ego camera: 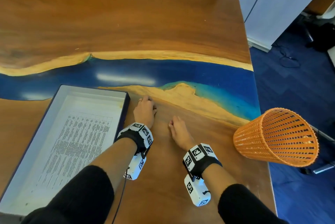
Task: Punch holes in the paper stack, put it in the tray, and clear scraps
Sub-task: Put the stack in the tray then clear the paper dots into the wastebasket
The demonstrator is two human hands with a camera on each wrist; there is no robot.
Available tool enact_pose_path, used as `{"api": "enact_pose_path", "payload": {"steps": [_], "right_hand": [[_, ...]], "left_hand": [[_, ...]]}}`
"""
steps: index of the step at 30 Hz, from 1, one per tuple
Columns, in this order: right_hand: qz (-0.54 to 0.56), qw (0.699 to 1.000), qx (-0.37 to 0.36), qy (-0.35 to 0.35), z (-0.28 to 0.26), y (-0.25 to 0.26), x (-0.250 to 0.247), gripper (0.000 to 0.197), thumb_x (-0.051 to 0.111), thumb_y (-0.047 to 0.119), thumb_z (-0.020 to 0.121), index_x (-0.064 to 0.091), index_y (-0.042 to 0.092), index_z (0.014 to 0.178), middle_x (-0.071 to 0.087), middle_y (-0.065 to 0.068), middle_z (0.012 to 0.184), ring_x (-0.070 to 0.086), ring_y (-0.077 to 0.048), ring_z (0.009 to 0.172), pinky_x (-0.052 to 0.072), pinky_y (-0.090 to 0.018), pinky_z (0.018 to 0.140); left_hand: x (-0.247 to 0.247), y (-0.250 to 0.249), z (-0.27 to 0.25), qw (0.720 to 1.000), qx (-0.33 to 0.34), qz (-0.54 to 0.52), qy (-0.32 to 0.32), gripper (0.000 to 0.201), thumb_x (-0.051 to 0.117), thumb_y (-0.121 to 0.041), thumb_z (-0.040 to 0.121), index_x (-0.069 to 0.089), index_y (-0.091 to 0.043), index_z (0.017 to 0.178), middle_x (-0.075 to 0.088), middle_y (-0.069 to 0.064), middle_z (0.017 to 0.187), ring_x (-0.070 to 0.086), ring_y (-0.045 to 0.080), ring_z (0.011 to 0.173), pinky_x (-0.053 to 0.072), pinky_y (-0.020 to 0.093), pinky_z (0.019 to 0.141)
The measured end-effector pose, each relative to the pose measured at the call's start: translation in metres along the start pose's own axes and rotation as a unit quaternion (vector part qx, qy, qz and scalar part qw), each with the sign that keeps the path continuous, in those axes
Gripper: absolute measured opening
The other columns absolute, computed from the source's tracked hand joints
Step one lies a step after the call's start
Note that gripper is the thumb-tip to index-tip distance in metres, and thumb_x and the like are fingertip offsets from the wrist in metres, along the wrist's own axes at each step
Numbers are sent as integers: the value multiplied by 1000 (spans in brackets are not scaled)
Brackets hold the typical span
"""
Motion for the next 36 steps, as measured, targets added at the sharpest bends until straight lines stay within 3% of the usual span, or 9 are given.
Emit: {"api": "enact_pose_path", "payload": {"steps": [5, 8, 13, 19, 23, 27, 32, 34, 36], "right_hand": [[-3, 1000, -13, -8, 0, -1, 1, 11, 39, 10, 97, 47, 3, 94, 52, -22, 102, 43, -21, 79, 32, -30, 70], [0, 1000, -20, -14, 1, -1, 2, 7, 40, 9, 96, 43, 11, 90, 53, -22, 101, 46, -25, 80, 39, -38, 74], [-7, 999, -25, -20, 1, -3, 2, 11, 40, 9, 95, 48, 1, 93, 53, -21, 98, 52, -33, 84, 43, -44, 79], [-2, 999, -29, -18, 1, -3, 3, 8, 40, 9, 95, 45, 6, 89, 52, -20, 97, 49, -30, 81, 41, -41, 77], [14, 1000, -19, -13, 3, -5, 1, 11, 40, 5, 94, 38, 11, 84, 49, -18, 92, 39, -20, 77, 29, -27, 68], [-10, 1000, -11, -19, -3, -7, -8, 11, 41, 6, 93, 37, 11, 84, 46, -11, 84, 42, -20, 73, 32, -30, 68], [-25, 999, 2, -28, -19, -9, -36, 5, 42, 6, 94, 43, 9, 90, 51, -13, 88, 47, -20, 76, 37, -30, 70], [-28, 998, 6, -53, -27, -4, -58, 6, 44, 4, 93, 49, 7, 90, 54, -12, 90, 48, -19, 80, 38, -29, 71], [-9, 994, -14, -105, -37, 4, -86, 13, 46, -2, 89, 49, 9, 82, 54, -11, 83, 47, -19, 76, 36, -28, 67]], "left_hand": [[-1, -4, 1, 1000, -14, 0, 1, 14, 62, -14, 89, 69, -8, 100, 54, 0, 121, 49, 21, 115, 51, 37, 83], [1, -4, 2, 1000, -26, -8, 5, 17, 62, -13, 89, 66, -7, 105, 54, 2, 120, 51, 21, 114, 50, 37, 83], [3, -7, 2, 1000, -5, 13, 8, 14, 57, -10, 91, 61, -7, 105, 50, 4, 119, 50, 21, 111, 51, 36, 75], [11, -10, -4, 988, 54, 144, 21, 19, 57, -4, 89, 65, -6, 106, 37, 6, 130, 37, 21, 125, 47, 31, 82], [12, -5, -5, 976, 73, 198, 45, 29, 56, -2, 89, 57, -4, 118, 33, 10, 132, 34, 25, 125, 46, 31, 88], [10, 6, -10, 970, 87, 218, 69, 35, 54, 2, 88, 52, 3, 123, 40, 16, 125, 36, 30, 120, 45, 32, 90], [-10, -11, -25, 985, 102, 92, 104, 29, 49, 0, 92, 54, 2, 120, 51, 18, 119, 45, 32, 114, 38, 35, 98], [-26, -33, -26, 988, 120, -3, 94, 22, 46, 4, 92, 53, 7, 113, 54, 19, 116, 52, 34, 107, 43, 36, 91], [-41, -57, -22, 985, 138, -64, 75, 11, 46, 3, 91, 55, 0, 95, 57, 12, 94, 57, 31, 89, 44, 36, 76]]}}
Point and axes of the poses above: each hand's wrist, its own z-axis towards the middle knuckle, its own x-axis out of the palm, y = z × x, the point moved 5 cm from there along z, towards the middle knuckle
